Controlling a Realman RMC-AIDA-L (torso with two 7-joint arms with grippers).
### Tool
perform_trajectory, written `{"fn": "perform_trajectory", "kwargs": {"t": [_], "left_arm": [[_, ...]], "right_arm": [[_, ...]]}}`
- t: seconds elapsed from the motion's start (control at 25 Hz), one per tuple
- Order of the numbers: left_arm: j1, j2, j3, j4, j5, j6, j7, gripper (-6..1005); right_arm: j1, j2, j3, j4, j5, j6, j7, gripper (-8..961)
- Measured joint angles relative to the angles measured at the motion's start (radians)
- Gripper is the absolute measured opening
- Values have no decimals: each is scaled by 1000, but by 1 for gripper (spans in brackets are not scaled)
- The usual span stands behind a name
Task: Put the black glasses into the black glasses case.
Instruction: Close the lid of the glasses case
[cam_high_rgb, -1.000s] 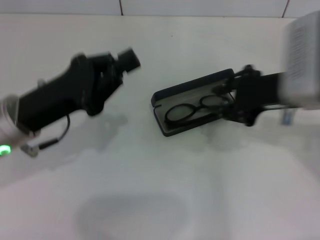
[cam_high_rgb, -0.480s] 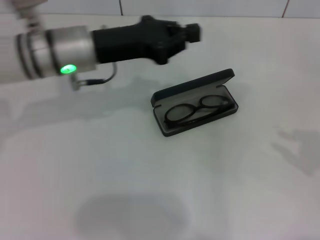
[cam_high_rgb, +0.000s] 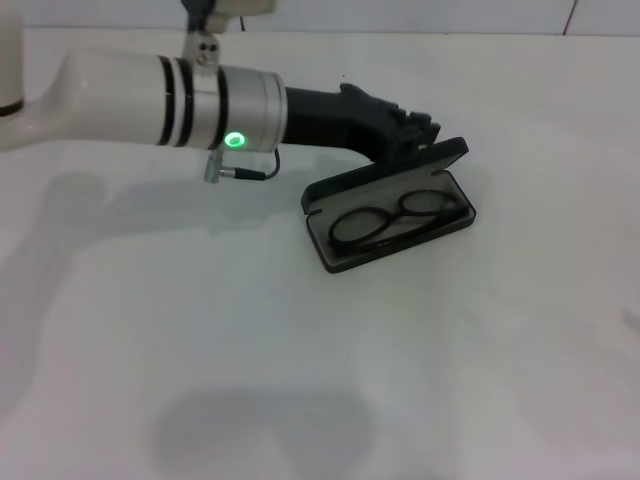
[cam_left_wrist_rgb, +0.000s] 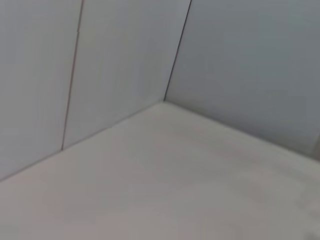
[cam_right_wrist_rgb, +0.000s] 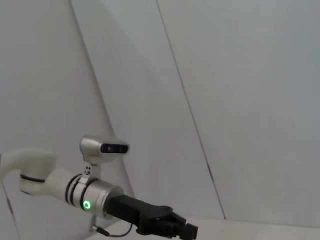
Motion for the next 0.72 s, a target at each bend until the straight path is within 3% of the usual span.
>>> {"fn": "perform_trajectory", "kwargs": {"t": [0.44,0.72], "left_arm": [[15,0,-2,14,41,-34,-33,147],[22,3,-2,14,53,-70,-35,151]], "right_arm": [[77,-4,-9,104,-98,72,-58,334],[88,-4,-15,130,-109,96,-68,334]]}}
